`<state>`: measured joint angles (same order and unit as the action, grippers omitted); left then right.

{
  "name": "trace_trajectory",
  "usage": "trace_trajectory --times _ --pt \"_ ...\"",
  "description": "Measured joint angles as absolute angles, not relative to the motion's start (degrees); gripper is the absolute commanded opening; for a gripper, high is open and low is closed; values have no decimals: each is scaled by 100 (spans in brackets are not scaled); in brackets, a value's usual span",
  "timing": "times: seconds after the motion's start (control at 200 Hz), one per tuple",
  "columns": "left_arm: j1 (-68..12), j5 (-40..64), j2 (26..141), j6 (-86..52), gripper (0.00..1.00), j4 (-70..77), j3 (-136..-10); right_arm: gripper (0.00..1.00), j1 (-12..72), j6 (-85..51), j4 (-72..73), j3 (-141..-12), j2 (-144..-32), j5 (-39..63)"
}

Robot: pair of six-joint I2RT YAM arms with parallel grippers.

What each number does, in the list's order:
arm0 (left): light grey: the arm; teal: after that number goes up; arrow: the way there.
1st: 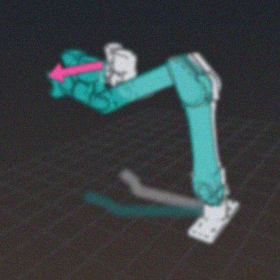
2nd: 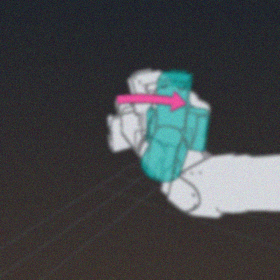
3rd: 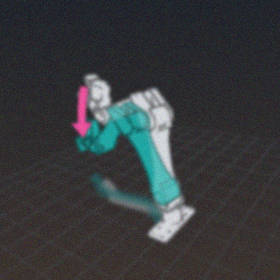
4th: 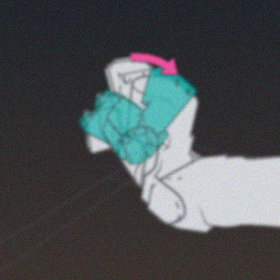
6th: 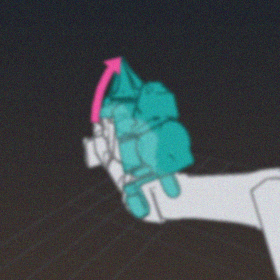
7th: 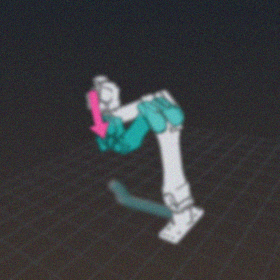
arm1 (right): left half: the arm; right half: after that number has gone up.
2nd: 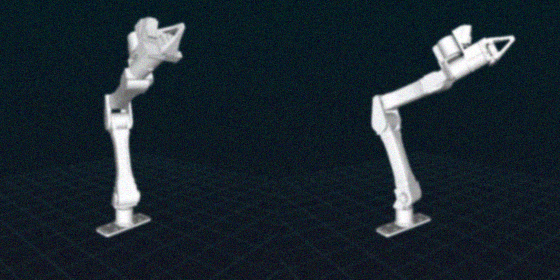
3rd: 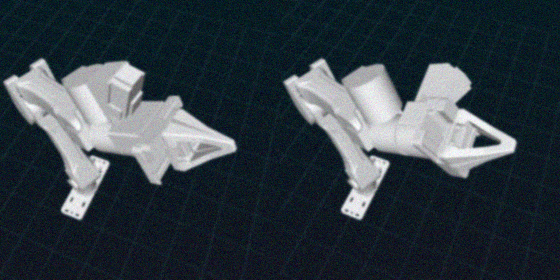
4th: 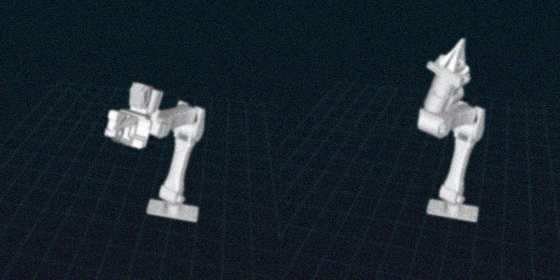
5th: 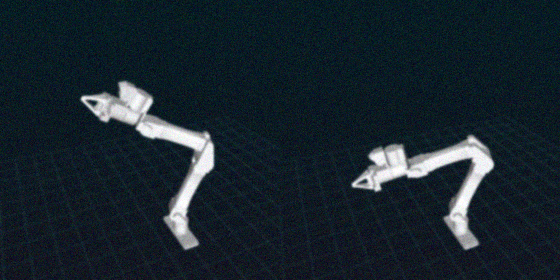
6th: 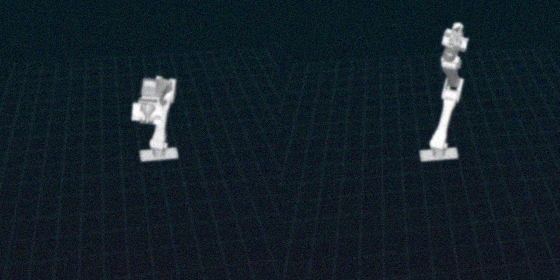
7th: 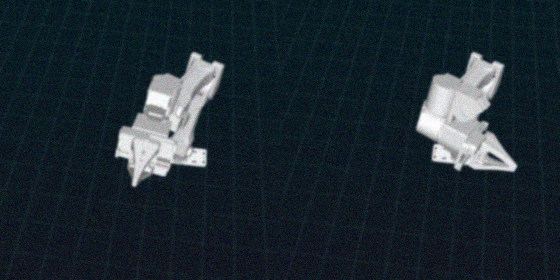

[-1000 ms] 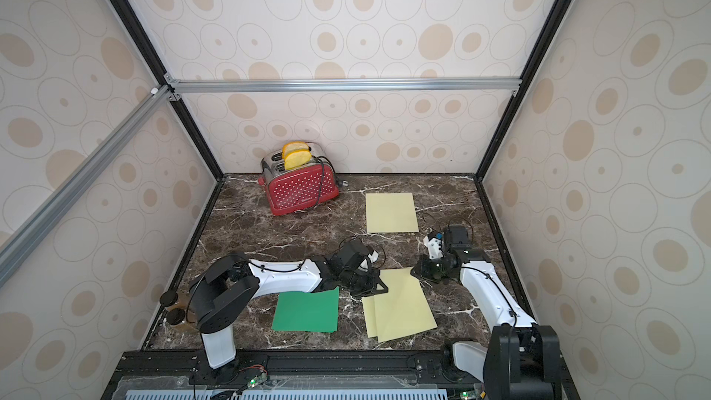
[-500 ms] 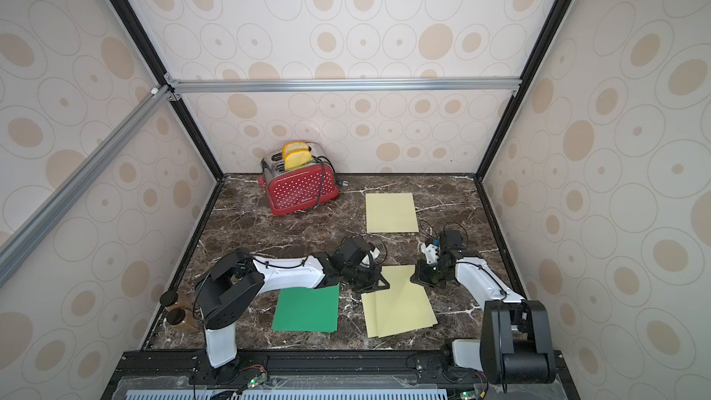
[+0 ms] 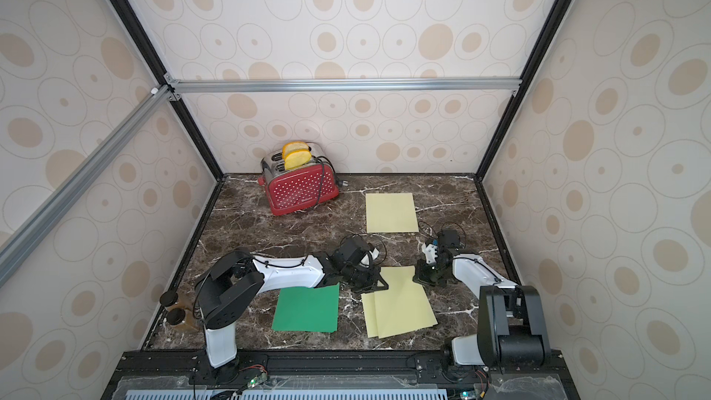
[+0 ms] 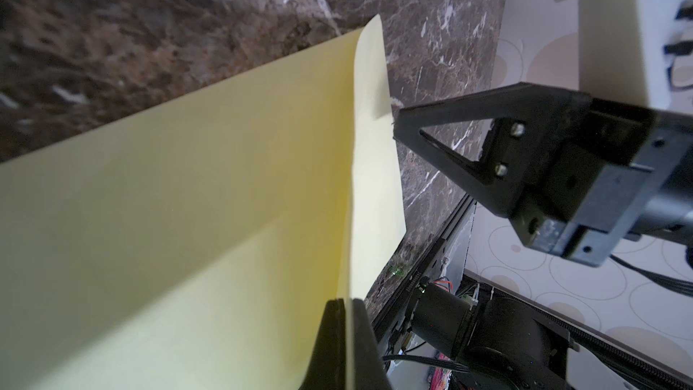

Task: Sort the scattered colored papers by color
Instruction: Place the colored paper.

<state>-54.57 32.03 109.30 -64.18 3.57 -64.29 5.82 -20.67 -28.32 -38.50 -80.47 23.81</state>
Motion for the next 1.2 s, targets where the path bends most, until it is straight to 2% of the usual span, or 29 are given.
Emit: trace_trajectory --times 1.202 --pt "-5400 3321 10975 -6300 0 117 -6681 0 582 -2106 -2871 -4080 -8305 2086"
